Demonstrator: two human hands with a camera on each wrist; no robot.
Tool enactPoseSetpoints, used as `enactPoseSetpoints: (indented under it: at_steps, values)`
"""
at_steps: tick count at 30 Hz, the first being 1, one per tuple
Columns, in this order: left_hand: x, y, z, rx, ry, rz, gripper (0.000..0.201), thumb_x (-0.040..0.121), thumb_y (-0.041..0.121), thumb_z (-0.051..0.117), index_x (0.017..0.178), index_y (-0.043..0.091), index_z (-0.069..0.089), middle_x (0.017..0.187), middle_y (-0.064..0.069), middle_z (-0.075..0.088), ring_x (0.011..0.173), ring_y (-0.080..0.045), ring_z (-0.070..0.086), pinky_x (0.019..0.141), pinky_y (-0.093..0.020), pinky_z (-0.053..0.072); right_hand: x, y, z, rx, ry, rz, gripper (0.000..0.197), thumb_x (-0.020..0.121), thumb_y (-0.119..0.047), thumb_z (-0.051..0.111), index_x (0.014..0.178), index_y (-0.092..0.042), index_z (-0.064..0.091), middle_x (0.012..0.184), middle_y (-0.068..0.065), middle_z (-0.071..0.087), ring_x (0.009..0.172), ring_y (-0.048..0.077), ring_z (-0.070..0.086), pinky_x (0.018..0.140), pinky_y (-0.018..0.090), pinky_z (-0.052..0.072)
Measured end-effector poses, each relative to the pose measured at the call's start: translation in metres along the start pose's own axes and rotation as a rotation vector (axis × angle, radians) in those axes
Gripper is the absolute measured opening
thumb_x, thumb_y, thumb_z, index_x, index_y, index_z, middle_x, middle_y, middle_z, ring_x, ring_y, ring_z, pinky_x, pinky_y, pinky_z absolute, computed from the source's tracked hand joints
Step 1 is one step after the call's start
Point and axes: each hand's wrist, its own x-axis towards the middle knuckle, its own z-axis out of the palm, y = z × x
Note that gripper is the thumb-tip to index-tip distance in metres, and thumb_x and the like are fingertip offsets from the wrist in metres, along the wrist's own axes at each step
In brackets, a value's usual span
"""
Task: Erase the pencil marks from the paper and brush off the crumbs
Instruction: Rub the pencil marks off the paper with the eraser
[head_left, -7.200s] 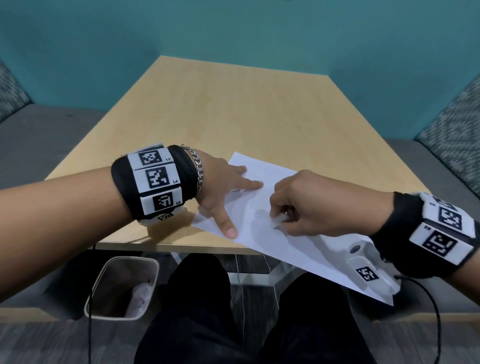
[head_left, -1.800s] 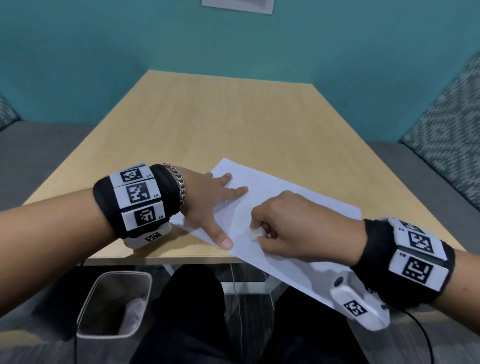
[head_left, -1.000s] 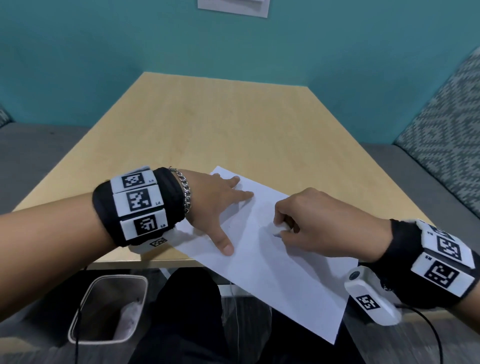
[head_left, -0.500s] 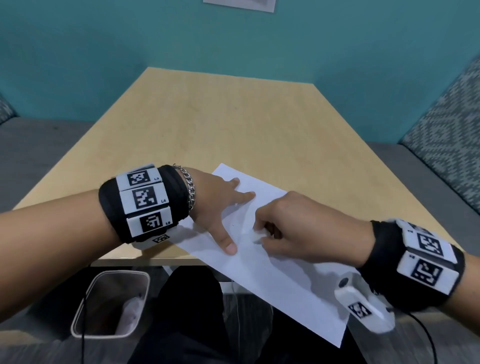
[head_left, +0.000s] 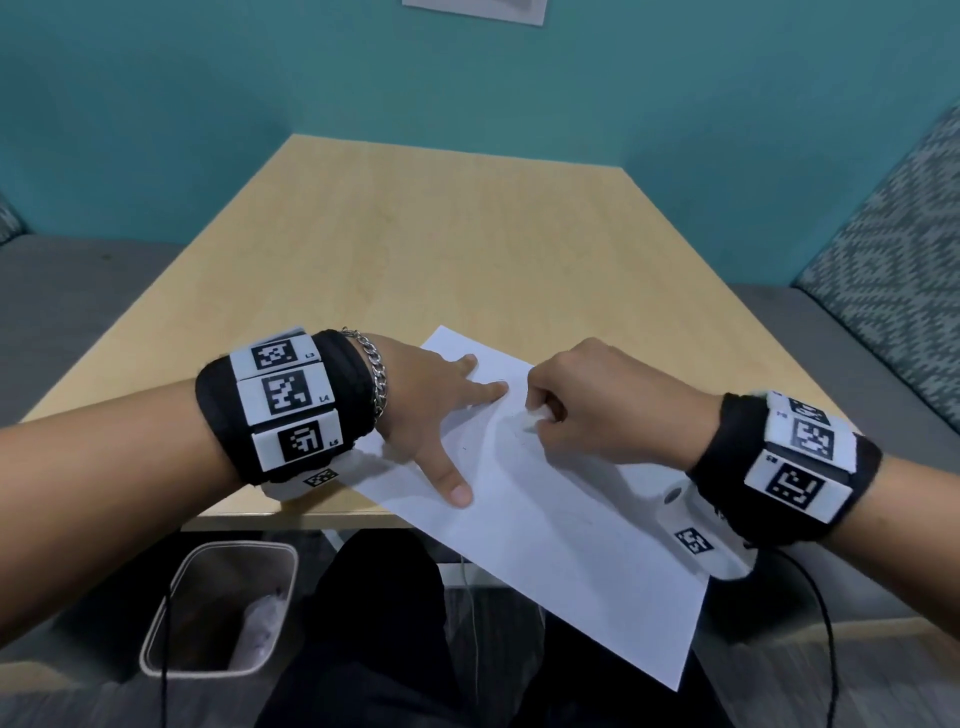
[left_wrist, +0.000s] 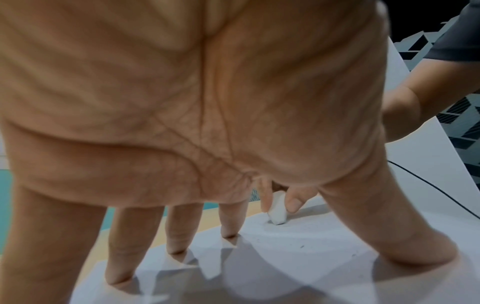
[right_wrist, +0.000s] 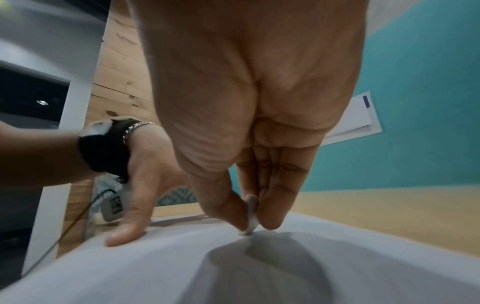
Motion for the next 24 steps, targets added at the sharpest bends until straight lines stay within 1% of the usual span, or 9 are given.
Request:
enactPoseSetpoints:
  at_steps: [2, 5, 10, 12, 15, 17, 19, 22, 24]
  values:
    - [0.0, 0.001, 0.0, 0.011, 0.004, -0.003, 0.138, 0.064, 0.09, 0.072, 0.161, 0.051, -0.017, 0.174, 0.004, -0.02, 0.155, -0.028, 0.03, 0.118, -0.051, 0.038, -0.004, -0.007, 0.004, -0.018, -0.018, -0.027, 0.011, 0.081, -0.026, 0.059, 0.086, -0.016, 0.061, 0.076, 0.0, 0.066, 0.074, 0.027, 0.063, 0.067, 0.046, 0.058]
    - [0.0, 0.002, 0.0, 0.005, 0.006, -0.006, 0.137, 0.064, 0.089, 0.074, 0.161, 0.052, -0.017, 0.175, 0.003, -0.019, 0.154, -0.029, 0.032, 0.116, -0.05, 0.041, -0.014, -0.021, 0.006, 0.014, -0.11, -0.132, 0.009, 0.084, -0.028, 0.061, 0.085, -0.031, 0.052, 0.078, -0.004, 0.062, 0.072, 0.024, 0.061, 0.065, 0.041, 0.055]
    - [-0.002, 0.002, -0.001, 0.009, -0.003, -0.01, 0.138, 0.064, 0.091, 0.072, 0.16, 0.051, -0.019, 0.174, 0.004, -0.021, 0.154, -0.027, 0.034, 0.117, -0.05, 0.039, -0.001, 0.005, -0.003, 0.005, -0.007, -0.009, 0.005, 0.08, -0.022, 0.058, 0.085, -0.022, 0.06, 0.075, -0.006, 0.06, 0.074, 0.025, 0.062, 0.066, 0.043, 0.057]
    - [-0.004, 0.002, -0.001, 0.012, -0.007, -0.014, 0.136, 0.066, 0.088, 0.073, 0.16, 0.051, -0.019, 0.174, 0.006, -0.021, 0.156, -0.026, 0.03, 0.118, -0.051, 0.038, -0.007, 0.007, -0.001, 0.026, 0.0, -0.031, 0.009, 0.081, -0.022, 0.059, 0.088, -0.021, 0.064, 0.074, -0.007, 0.062, 0.073, 0.019, 0.061, 0.067, 0.041, 0.057]
    - [-0.006, 0.002, -0.002, 0.009, -0.014, -0.011, 0.134, 0.069, 0.083, 0.076, 0.16, 0.053, -0.018, 0.174, 0.011, -0.021, 0.159, -0.024, 0.023, 0.12, -0.052, 0.036, -0.022, -0.001, -0.004, 0.076, -0.068, -0.11, 0.01, 0.087, -0.028, 0.066, 0.095, -0.024, 0.071, 0.072, -0.011, 0.066, 0.07, 0.007, 0.06, 0.066, 0.03, 0.054]
    - [-0.007, -0.001, -0.005, -0.006, -0.02, 0.002, 0.134, 0.068, 0.083, 0.077, 0.159, 0.056, -0.017, 0.173, 0.014, -0.022, 0.159, -0.021, 0.023, 0.12, -0.052, 0.035, -0.024, 0.009, -0.008, 0.092, -0.009, -0.064, 0.012, 0.088, -0.029, 0.067, 0.099, -0.023, 0.072, 0.073, -0.013, 0.065, 0.071, 0.004, 0.061, 0.067, 0.03, 0.054]
    - [-0.01, -0.004, -0.008, -0.02, -0.025, 0.019, 0.133, 0.067, 0.084, 0.077, 0.159, 0.057, -0.014, 0.172, 0.016, -0.023, 0.162, -0.018, 0.009, 0.125, -0.054, 0.027, -0.027, 0.023, -0.008, 0.07, 0.041, 0.002, 0.014, 0.086, -0.027, 0.067, 0.098, -0.023, 0.072, 0.072, -0.014, 0.065, 0.071, 0.002, 0.06, 0.068, 0.032, 0.055]
    - [-0.01, -0.005, -0.01, -0.032, 0.007, 0.029, 0.13, 0.067, 0.089, 0.071, 0.162, 0.053, -0.011, 0.172, 0.013, -0.026, 0.16, -0.016, -0.021, 0.128, -0.06, 0.012, -0.036, 0.028, 0.0, 0.058, -0.001, 0.054, 0.009, 0.084, -0.027, 0.065, 0.092, -0.025, 0.066, 0.071, -0.012, 0.065, 0.068, 0.004, 0.059, 0.067, 0.038, 0.056]
    - [-0.008, -0.003, -0.01, -0.044, 0.036, 0.038, 0.131, 0.068, 0.089, 0.069, 0.164, 0.048, -0.01, 0.172, 0.011, -0.026, 0.16, -0.016, -0.022, 0.128, -0.06, 0.012, -0.042, 0.027, 0.005, 0.079, -0.021, 0.066, 0.008, 0.085, -0.029, 0.064, 0.092, -0.027, 0.065, 0.071, -0.011, 0.065, 0.069, 0.007, 0.061, 0.066, 0.039, 0.057]
